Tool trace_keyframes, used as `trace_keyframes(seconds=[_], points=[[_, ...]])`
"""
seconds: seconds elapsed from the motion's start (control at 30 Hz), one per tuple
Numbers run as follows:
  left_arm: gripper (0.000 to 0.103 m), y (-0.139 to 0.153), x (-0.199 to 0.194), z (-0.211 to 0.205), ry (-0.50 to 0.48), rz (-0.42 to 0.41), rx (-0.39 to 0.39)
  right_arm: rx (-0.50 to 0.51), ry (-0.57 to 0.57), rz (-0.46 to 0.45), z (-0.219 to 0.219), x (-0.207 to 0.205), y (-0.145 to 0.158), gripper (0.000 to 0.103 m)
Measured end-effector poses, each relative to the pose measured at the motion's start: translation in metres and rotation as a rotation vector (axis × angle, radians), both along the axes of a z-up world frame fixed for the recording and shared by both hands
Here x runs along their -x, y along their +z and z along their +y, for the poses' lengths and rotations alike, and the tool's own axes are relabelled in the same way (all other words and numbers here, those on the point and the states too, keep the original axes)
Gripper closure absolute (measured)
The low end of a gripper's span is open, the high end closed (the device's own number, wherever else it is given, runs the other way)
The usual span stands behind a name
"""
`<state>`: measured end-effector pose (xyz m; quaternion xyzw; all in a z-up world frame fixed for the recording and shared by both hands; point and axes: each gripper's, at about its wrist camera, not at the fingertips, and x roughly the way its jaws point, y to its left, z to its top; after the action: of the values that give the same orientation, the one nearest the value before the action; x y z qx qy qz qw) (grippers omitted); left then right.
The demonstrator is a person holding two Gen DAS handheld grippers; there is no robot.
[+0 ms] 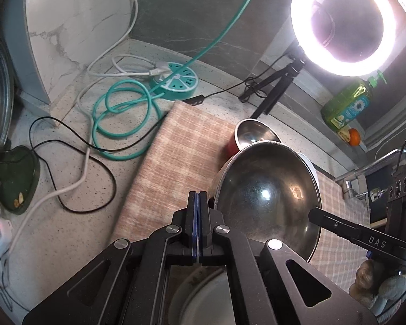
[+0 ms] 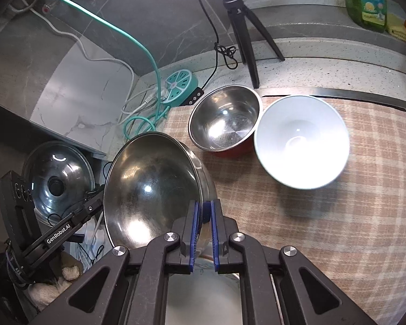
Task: Organize plates and bowls
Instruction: 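Lift the large steel bowl with both grippers and carry it beside the plate stack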
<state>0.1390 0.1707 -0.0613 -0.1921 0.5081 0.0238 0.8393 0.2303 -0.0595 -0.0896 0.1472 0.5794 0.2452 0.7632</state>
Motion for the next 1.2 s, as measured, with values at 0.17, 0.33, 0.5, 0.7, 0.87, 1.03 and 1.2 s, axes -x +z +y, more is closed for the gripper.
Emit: trace_keyframes(seconds=[0.17,0.33,0.5,0.7,0.87,1.03,1.2], points=[[0.103,0.005,0.009,-0.022,-0.008,-0.006,0.001,-0.003,-0.007,-0.002,-0.023,0.011,0.004,0.095],[0.103,0.007,0.015,-0.047,-0.025,-0.008,0.006,-0.007,-0.023,0.002,-0.051,0.022,0.005,0.094],[0.103,0.007,0.019,-0.072,-0.049,-0.006,0.012,-0.008,-0.047,0.003,-0.079,0.031,0.005,0.095],[0.103,0.003,0.024,-0.104,-0.078,0.004,0.022,-0.005,-0.08,0.003,-0.113,0.039,0.004,0.095],[0.103,-0.005,0.031,-0.126,-0.098,0.021,0.044,0.003,-0.099,0.009,-0.141,0.05,0.001,0.094],[0.103,-0.011,0.039,-0.148,-0.119,0.037,0.055,0.012,-0.115,0.012,-0.163,0.06,-0.001,0.094],[0.103,-0.019,0.047,-0.164,-0.126,0.055,0.066,0.02,-0.129,0.016,-0.178,0.067,-0.004,0.094]])
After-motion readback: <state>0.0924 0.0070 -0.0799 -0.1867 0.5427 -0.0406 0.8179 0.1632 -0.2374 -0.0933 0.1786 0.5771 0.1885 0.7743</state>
